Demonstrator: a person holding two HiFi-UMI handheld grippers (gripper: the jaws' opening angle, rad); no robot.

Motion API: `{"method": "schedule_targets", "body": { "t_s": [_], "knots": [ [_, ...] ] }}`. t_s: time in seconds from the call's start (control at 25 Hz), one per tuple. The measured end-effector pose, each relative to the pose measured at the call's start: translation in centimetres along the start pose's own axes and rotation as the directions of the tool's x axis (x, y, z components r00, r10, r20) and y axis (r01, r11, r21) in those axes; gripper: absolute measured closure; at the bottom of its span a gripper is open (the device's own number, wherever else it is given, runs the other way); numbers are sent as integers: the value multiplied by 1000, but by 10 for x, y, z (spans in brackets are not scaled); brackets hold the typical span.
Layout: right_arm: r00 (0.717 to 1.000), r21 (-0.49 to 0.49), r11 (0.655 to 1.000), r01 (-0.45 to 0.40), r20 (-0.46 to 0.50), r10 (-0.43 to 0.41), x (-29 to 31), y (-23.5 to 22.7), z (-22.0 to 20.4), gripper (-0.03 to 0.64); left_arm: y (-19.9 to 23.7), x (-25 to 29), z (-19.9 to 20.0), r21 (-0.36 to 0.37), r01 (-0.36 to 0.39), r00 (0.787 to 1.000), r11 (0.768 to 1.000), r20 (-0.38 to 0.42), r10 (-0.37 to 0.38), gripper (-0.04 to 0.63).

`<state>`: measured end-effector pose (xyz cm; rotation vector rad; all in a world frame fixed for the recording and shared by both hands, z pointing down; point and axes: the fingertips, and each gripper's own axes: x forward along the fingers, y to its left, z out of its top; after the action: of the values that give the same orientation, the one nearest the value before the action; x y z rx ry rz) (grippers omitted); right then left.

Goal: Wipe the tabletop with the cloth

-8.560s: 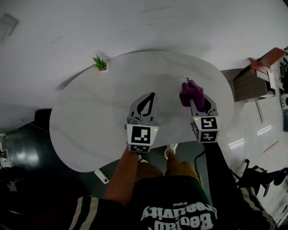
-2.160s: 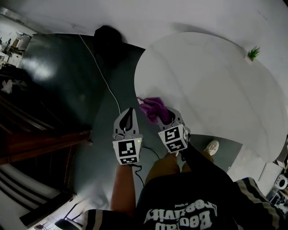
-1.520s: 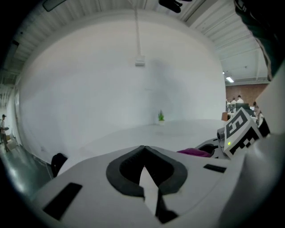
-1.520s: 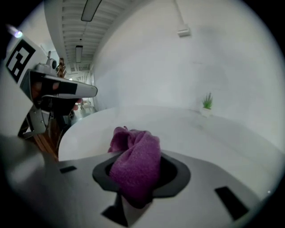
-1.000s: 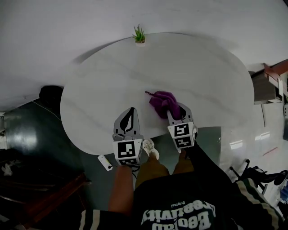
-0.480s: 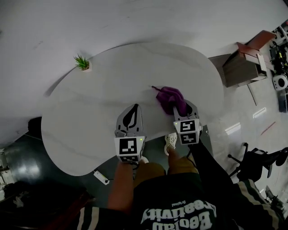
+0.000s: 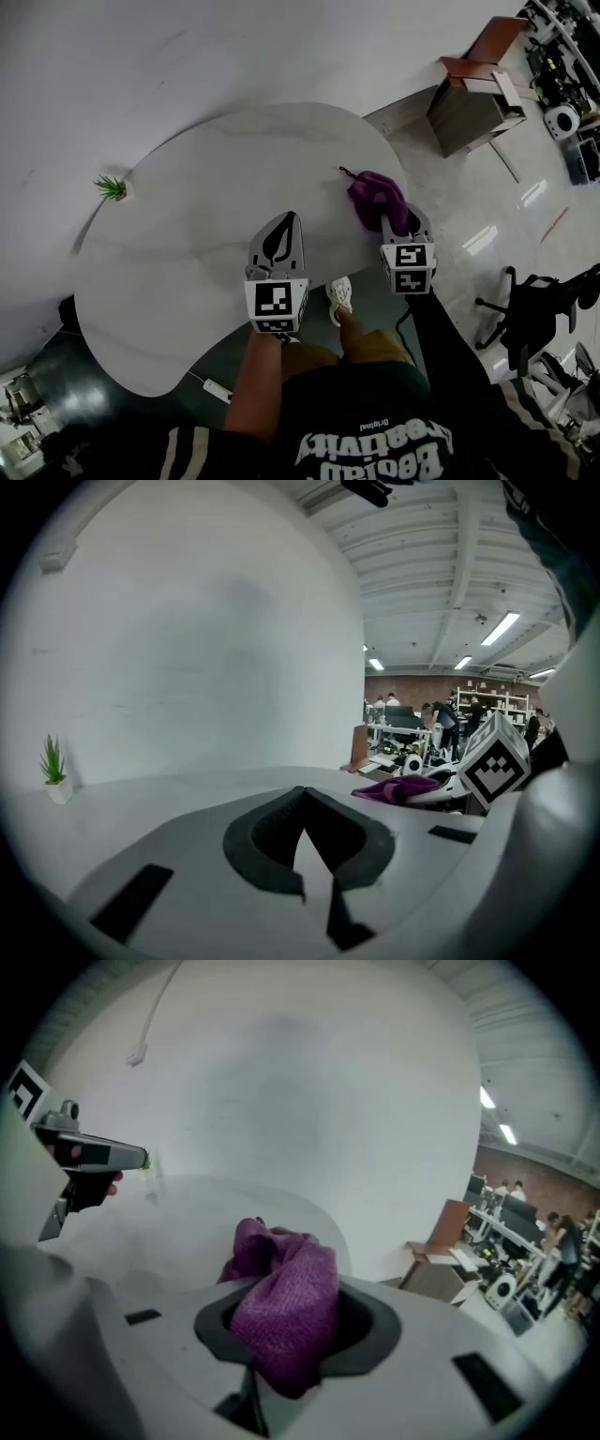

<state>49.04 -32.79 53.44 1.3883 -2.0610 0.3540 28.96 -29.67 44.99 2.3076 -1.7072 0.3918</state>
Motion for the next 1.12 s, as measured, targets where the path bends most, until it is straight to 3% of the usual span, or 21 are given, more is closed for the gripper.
{"method": "schedule_targets", "body": {
  "t_s": [0.32,0.44,0.6,0.72,0.88,1.0,1.12],
  "knots": [
    [991,72,989,128,-37,-126,-25,-69,-35,480,-60,30,1,33,91,996,995,-18,-91,595],
    [986,113,980,165,-22,-163,-37,-81,-38,480,-63,27,0,40,80,997,996,-22,-80,595],
    [992,95,989,113,47,-118,-48,-63,-22,480,-49,6,-3,25,26,999,999,-24,-25,595],
    [994,79,996,49,91,-56,-46,-28,-3,480,-22,-20,-7,19,-35,999,999,-23,35,595],
    [986,12,995,-98,134,96,-38,54,26,480,31,-80,-13,-9,-173,984,985,-31,173,595],
    [964,-41,978,-203,167,207,-42,135,48,480,75,-136,-23,-14,-256,966,966,-32,256,595],
    [924,-117,944,-310,197,328,-58,229,67,480,127,-207,-38,-26,-361,932,932,-33,360,595]
  ]
}}
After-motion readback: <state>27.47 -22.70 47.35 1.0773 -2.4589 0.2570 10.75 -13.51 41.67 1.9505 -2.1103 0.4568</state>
